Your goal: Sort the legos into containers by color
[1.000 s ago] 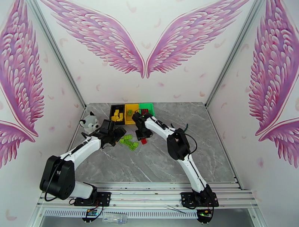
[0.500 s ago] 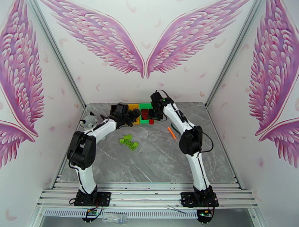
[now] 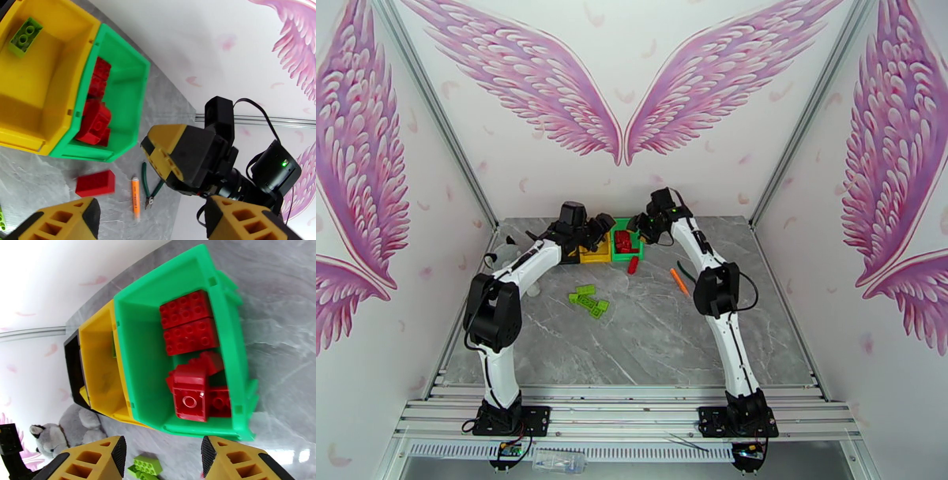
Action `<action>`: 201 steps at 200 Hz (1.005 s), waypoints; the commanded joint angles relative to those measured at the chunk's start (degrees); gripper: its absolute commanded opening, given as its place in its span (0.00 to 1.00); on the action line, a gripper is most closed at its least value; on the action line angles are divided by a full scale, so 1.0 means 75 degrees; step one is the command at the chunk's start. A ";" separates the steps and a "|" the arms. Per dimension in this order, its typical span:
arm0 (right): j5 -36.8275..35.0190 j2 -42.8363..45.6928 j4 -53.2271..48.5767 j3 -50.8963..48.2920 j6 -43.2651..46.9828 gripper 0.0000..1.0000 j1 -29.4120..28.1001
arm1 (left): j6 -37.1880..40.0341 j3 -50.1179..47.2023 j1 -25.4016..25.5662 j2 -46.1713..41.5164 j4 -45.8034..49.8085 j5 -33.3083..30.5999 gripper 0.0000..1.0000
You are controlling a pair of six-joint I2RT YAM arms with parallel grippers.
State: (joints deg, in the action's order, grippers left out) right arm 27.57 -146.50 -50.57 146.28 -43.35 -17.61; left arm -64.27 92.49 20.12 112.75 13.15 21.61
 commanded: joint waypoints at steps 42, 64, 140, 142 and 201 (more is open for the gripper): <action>-0.0251 0.1496 0.0474 -0.1724 0.0557 0.70 -0.0297 | 0.1106 -0.0612 0.0007 -0.0921 0.1463 -0.0801 0.74; -0.0727 0.2207 0.0109 -0.2844 0.1134 0.75 -0.0435 | 0.1255 -0.1176 0.0007 -0.1376 0.1705 -0.1208 0.74; -0.2533 0.3584 -0.0348 -0.6546 0.2958 0.94 -0.1391 | 0.1190 -0.3619 -0.0058 -0.3059 0.1718 -0.1814 0.76; -0.2576 0.3595 -0.0351 -0.6602 0.2980 0.94 -0.1423 | 0.1185 -0.3667 -0.0066 -0.3084 0.1707 -0.1826 0.76; -0.3206 0.3429 -0.0413 -0.7209 0.2724 0.93 -0.1672 | 0.1089 -0.4193 -0.0122 -0.3596 0.1689 -0.1907 0.77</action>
State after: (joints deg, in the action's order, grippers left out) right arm 7.84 -121.38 -53.21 91.96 -22.98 -30.50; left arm -55.99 61.78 19.66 88.44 25.67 8.10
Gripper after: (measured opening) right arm 0.939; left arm 0.767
